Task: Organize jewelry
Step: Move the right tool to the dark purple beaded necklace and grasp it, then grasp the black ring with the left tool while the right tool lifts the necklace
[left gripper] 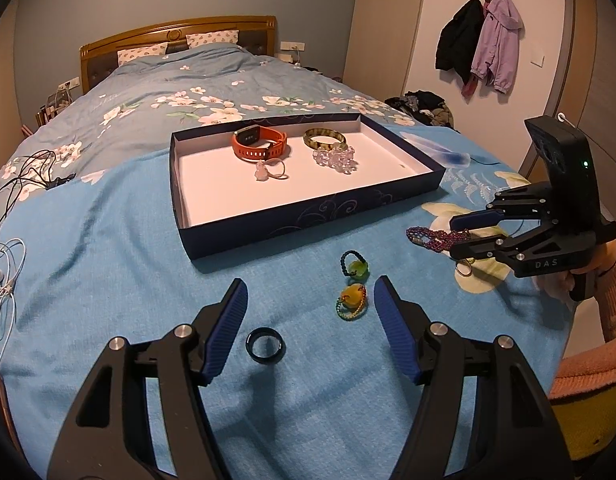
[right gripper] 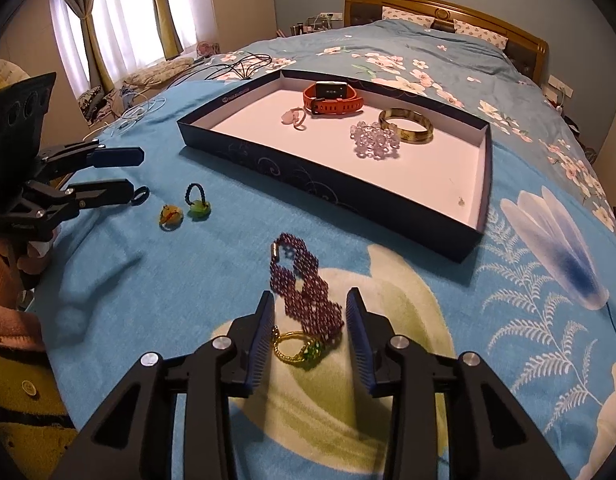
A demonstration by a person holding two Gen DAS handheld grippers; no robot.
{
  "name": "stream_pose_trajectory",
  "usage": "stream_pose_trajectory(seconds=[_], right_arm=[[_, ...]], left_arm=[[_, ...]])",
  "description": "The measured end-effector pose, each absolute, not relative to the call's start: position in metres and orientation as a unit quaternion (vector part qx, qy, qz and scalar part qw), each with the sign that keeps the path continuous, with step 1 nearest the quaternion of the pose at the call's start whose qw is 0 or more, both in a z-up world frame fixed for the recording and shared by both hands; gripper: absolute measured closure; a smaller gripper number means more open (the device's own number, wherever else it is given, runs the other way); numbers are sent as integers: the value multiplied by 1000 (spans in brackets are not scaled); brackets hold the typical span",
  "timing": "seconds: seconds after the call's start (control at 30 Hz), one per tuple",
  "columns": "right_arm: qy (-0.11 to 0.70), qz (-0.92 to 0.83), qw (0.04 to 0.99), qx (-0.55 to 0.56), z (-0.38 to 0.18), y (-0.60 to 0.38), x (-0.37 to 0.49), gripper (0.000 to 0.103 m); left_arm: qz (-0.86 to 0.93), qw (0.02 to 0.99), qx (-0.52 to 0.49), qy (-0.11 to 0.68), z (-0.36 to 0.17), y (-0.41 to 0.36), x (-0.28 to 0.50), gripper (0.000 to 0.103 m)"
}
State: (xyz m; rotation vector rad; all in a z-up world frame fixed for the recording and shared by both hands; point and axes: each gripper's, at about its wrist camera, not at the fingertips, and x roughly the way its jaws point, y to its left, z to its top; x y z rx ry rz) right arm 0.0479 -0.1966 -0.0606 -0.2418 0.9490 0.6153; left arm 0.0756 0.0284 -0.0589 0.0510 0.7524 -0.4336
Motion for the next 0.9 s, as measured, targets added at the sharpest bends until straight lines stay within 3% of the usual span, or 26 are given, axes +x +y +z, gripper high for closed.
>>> stream_pose_trajectory(seconds=[0.43,0.57,0.9], right_arm=[[447,308,829,-135,-62,-179,60,68],[452,310,826,-131,-61,-180,62,93],[413,314,855,-4,-27,-223,64,95]], left_arm=[[-211,906,19,366,-62,29,76,37],[-210,906,14,368,-62,31,75,36],[-206,904,17,373,-63,33,74,36]])
